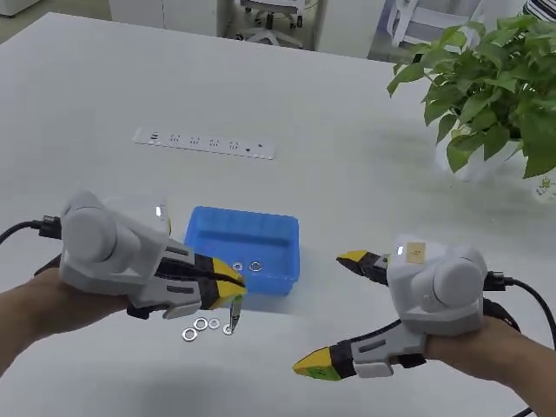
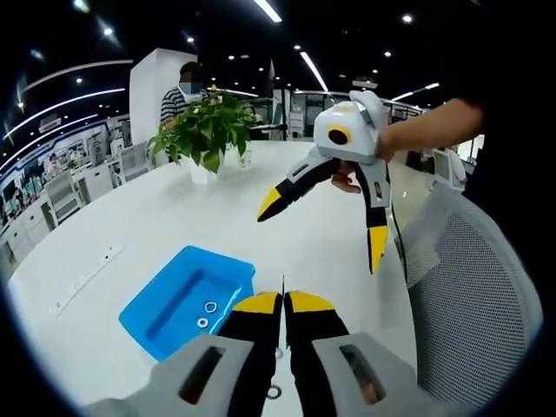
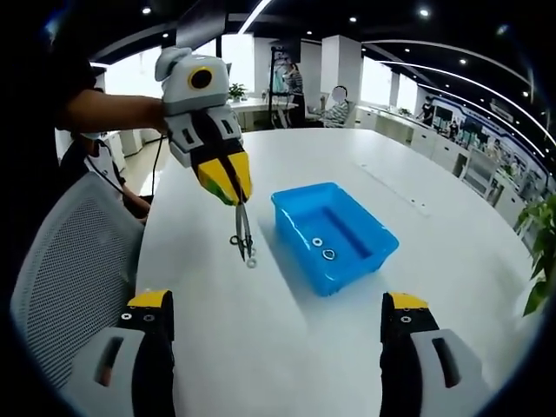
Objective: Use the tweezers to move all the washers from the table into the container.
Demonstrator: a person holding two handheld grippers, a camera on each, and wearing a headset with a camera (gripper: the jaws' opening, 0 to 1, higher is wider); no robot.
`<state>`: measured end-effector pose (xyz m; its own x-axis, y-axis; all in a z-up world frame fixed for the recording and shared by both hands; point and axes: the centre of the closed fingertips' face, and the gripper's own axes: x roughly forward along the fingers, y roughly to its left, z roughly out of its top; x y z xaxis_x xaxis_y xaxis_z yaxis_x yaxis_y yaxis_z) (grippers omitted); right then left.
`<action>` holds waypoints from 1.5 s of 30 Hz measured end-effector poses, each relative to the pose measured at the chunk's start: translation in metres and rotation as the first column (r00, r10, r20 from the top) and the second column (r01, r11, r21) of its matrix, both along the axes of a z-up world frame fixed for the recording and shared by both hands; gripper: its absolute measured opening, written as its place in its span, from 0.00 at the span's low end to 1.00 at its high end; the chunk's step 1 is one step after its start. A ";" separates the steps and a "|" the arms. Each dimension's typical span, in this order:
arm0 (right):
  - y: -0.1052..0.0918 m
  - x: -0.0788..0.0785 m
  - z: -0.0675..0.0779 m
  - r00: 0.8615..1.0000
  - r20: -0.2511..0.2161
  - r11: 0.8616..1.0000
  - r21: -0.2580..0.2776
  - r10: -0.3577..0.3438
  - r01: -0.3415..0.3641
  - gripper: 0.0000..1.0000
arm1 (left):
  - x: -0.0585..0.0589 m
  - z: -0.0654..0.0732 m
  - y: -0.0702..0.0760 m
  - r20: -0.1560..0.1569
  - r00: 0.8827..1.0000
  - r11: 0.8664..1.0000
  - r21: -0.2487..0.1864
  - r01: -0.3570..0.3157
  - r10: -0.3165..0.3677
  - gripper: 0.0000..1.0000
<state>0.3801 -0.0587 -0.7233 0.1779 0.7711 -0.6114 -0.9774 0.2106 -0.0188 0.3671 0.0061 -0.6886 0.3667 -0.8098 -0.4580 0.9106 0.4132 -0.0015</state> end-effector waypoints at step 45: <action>0.005 -0.010 -0.011 0.998 -0.023 0.998 -0.023 0.059 -0.059 0.91 | 0.004 -0.015 0.004 -0.016 1.000 1.000 -0.013 -0.004 0.004 0.06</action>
